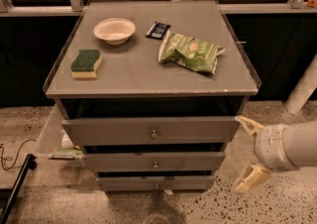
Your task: Open bottom drawer
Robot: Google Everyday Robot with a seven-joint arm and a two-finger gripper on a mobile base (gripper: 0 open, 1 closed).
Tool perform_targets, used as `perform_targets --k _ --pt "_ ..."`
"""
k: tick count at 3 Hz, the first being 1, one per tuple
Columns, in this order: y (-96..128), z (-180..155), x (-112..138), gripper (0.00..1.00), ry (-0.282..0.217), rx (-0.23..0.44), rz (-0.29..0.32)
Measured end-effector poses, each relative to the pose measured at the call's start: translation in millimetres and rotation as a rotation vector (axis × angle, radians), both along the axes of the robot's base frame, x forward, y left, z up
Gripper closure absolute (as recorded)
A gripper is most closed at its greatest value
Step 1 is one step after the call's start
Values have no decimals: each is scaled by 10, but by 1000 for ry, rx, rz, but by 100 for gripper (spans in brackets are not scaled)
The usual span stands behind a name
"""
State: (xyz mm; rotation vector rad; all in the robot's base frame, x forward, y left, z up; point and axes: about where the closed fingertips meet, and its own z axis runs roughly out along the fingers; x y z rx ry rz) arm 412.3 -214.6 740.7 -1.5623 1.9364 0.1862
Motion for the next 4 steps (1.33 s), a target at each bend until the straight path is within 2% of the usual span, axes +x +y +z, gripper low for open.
perform_targets --k 1,2,4 --pt "28 -463 -14 0 -49 67 -18" --pt "62 -958 81 0 -83 79 -24" --pt "104 -997 52 0 -75 71 -9"
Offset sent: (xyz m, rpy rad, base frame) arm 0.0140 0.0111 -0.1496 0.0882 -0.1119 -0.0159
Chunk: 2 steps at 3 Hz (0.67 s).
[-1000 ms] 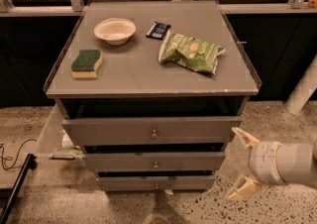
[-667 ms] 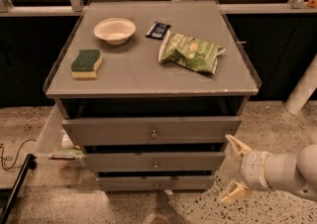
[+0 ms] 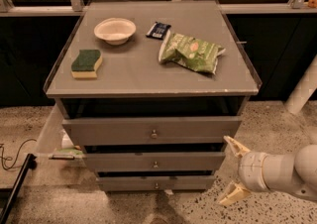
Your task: Open bottom drawer
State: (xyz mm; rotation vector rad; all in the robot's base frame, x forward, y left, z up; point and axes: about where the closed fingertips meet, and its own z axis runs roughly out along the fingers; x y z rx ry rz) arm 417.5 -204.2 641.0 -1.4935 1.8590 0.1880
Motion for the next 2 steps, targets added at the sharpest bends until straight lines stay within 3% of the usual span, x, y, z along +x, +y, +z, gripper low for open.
perform_targets --k 1,2 --pt "23 -370 -7 0 30 1 7" --pt "75 -877 11 0 23 -27 47"
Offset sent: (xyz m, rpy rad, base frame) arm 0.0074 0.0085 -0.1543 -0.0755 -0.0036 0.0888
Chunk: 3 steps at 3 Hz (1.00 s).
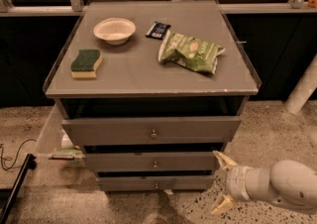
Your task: Open bottom drawer
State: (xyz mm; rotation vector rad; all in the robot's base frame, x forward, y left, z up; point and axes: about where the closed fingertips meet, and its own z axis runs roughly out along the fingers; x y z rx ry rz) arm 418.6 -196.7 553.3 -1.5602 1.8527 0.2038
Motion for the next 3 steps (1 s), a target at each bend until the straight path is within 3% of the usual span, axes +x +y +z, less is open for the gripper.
perform_targets --k 1,2,3 --pt "-27 -505 101 0 -37 -15 34" --pt "-27 -1147 272 0 -26 17 55" --pt "-26 -1148 272 0 -26 17 55"
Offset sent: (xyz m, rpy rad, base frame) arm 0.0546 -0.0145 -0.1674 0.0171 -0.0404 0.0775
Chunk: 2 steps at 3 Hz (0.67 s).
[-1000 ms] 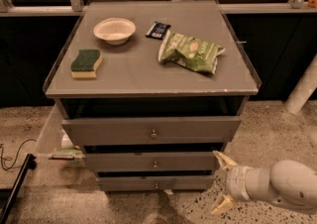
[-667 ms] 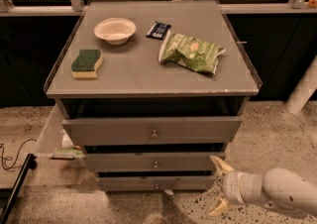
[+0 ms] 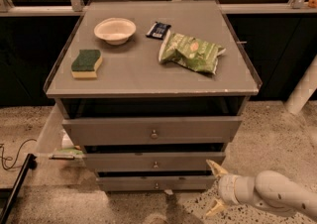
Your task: Open bottom drawer
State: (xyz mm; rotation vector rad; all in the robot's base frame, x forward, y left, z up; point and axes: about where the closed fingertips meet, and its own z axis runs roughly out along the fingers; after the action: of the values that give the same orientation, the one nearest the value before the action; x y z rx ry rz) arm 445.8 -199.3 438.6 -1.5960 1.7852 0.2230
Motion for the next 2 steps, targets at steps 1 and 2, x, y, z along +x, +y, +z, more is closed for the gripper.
perform_targets --k 1,2 --pt "114 -103 -44 0 22 -11 40" --pt "123 -534 -9 0 55 -45 51"
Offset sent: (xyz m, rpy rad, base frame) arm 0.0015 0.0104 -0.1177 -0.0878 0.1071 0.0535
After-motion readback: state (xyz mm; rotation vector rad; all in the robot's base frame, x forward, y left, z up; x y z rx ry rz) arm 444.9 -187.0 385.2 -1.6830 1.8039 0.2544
